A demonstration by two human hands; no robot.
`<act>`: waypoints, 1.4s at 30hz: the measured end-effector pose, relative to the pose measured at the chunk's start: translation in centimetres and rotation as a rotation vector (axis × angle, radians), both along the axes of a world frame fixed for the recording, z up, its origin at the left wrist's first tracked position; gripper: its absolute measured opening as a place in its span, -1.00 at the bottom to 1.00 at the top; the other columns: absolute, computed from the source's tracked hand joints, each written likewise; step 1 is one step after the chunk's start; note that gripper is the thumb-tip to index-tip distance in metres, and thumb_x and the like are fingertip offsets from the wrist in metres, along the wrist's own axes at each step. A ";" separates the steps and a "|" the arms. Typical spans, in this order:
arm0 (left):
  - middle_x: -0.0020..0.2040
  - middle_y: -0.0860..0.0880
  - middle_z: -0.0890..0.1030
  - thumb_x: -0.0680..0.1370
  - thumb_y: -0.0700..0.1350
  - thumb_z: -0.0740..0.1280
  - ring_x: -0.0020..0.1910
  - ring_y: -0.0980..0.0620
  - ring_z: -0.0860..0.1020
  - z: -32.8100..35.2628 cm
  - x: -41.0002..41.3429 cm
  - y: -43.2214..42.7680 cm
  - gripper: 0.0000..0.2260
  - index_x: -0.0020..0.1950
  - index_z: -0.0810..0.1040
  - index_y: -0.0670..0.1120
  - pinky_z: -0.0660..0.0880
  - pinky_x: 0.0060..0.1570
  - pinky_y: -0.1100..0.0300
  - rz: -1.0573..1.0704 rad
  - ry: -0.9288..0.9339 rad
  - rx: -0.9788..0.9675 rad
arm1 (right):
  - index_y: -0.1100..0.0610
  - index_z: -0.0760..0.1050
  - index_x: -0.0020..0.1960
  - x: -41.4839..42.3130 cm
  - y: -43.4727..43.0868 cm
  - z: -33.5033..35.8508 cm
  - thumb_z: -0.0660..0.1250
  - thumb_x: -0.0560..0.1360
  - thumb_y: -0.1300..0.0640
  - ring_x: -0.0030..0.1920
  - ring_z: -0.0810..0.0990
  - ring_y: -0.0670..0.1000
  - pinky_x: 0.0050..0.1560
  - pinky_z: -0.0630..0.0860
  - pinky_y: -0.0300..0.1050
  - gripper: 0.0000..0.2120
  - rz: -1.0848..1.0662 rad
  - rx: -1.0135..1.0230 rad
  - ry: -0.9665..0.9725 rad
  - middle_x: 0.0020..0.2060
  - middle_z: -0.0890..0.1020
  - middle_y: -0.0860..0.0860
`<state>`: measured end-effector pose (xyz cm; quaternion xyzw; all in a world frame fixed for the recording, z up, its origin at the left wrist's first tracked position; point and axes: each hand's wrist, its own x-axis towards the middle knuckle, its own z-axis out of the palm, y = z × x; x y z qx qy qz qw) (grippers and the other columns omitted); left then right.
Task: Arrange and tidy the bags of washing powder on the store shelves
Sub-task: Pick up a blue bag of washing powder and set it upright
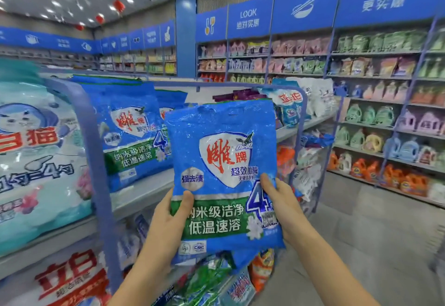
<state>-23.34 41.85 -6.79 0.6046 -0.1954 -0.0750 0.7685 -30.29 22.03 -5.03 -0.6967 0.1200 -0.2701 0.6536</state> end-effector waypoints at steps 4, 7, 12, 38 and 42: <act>-0.17 0.03 0.72 0.17 0.37 0.28 -0.25 0.05 0.69 1.6 5.7 -5.1 -0.48 -0.01 0.54 0.08 0.58 -0.32 0.20 0.046 0.023 0.039 | 0.09 0.55 -0.12 6.3 -5.8 2.1 0.18 0.58 -0.04 -0.30 0.65 -0.10 -0.33 0.54 -0.26 -0.74 -0.014 -0.083 -0.033 -0.30 0.70 -0.08; -0.20 0.16 0.70 0.12 0.42 0.28 -0.25 0.18 0.67 3.2 9.1 -8.3 -0.43 0.00 0.50 0.14 0.53 -0.30 0.24 0.069 0.023 0.068 | 0.12 0.53 -0.13 10.7 -9.5 3.9 0.20 0.58 0.02 -0.38 0.65 -0.10 -0.43 0.52 -0.27 -0.76 0.004 -0.075 -0.082 -0.36 0.69 -0.06; 0.24 0.09 0.59 -0.02 0.57 0.35 0.18 0.01 0.59 4.8 14.2 -11.8 0.02 0.37 0.38 0.17 0.50 0.19 -0.09 0.044 0.073 0.102 | 0.07 0.53 -0.21 18.1 -13.7 6.0 0.21 0.58 -0.01 -0.36 0.65 -0.08 -0.38 0.54 -0.25 -0.73 0.072 -0.059 -0.108 -0.35 0.68 -0.02; 0.41 -0.15 0.37 0.61 0.08 0.19 0.34 -0.13 0.36 6.3 31.7 -15.7 -0.51 0.43 0.32 -0.20 0.28 0.11 0.10 1.041 0.221 0.115 | 0.24 0.48 0.05 45.5 -12.0 4.0 0.23 0.56 0.27 -0.19 0.50 0.07 -0.17 0.43 -0.06 -0.90 0.593 -0.181 0.034 -0.12 0.58 0.16; 0.51 -0.15 0.25 0.61 0.17 0.11 0.46 -0.16 0.25 5.7 32.0 -15.7 -0.40 0.52 0.15 -0.18 0.22 0.35 -0.01 1.101 0.198 0.222 | 0.22 0.44 0.09 45.9 -12.6 3.9 0.26 0.55 0.30 -0.09 0.55 0.07 -0.16 0.51 -0.13 -0.87 0.637 -0.135 0.005 -0.03 0.57 0.15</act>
